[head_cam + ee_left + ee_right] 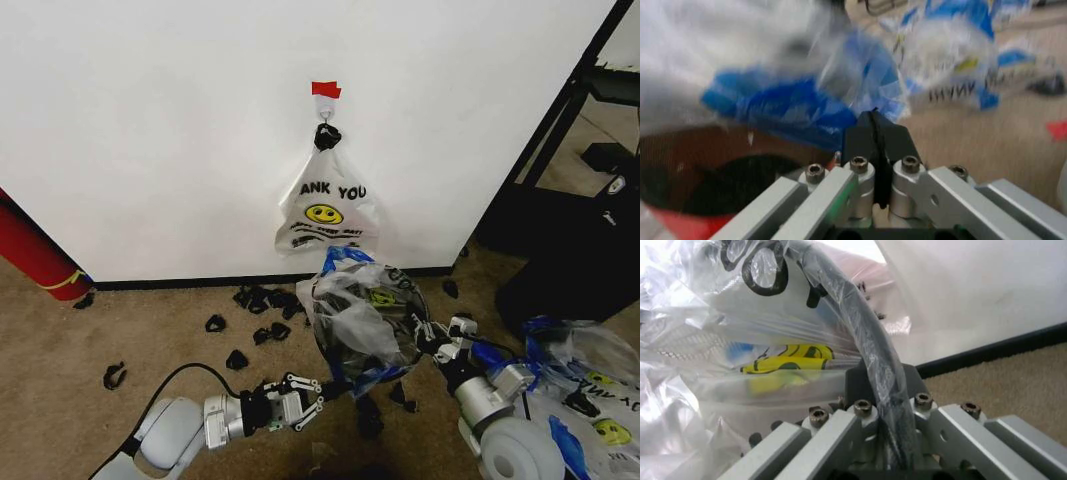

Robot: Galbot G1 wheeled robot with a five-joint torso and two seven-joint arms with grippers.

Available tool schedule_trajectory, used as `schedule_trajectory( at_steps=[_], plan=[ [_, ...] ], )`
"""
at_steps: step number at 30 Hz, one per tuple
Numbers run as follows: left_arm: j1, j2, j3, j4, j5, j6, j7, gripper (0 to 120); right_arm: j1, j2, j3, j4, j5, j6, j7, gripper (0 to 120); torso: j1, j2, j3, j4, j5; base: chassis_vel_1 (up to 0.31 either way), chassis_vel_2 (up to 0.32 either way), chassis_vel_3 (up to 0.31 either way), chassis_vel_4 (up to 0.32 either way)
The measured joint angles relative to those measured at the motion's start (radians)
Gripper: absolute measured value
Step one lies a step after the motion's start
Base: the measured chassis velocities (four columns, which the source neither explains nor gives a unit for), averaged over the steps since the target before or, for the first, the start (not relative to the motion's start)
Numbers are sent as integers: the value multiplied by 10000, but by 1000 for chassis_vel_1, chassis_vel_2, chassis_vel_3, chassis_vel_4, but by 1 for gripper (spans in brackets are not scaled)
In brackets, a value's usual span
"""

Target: Pick up the garbage bag from the wall and place it over the trash bin.

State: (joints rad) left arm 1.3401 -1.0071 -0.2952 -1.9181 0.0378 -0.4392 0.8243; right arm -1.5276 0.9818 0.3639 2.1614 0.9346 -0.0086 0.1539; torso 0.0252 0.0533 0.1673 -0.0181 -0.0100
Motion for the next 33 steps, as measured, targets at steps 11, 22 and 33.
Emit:
schedule_trajectory(
  at_steps=[11,22,33],
  plan=[
    [-327,-267,-375,807,996,-76,-218,0,-269,-50,19,805,830,-535,561,0,0,0,0,0,0,0,0,0,0],
    [-254,-289,-497,1074,447,-48,79,0,-43,120,25,798,1173,-418,721,0,0,0,0,1,0,0,0,0,0],
    [240,117,-85,858,-3523,1998,-499,31,348,152,262,61,1984,-23,614,0,0,0,0,0,0,0,0,0,0]
  ],
)
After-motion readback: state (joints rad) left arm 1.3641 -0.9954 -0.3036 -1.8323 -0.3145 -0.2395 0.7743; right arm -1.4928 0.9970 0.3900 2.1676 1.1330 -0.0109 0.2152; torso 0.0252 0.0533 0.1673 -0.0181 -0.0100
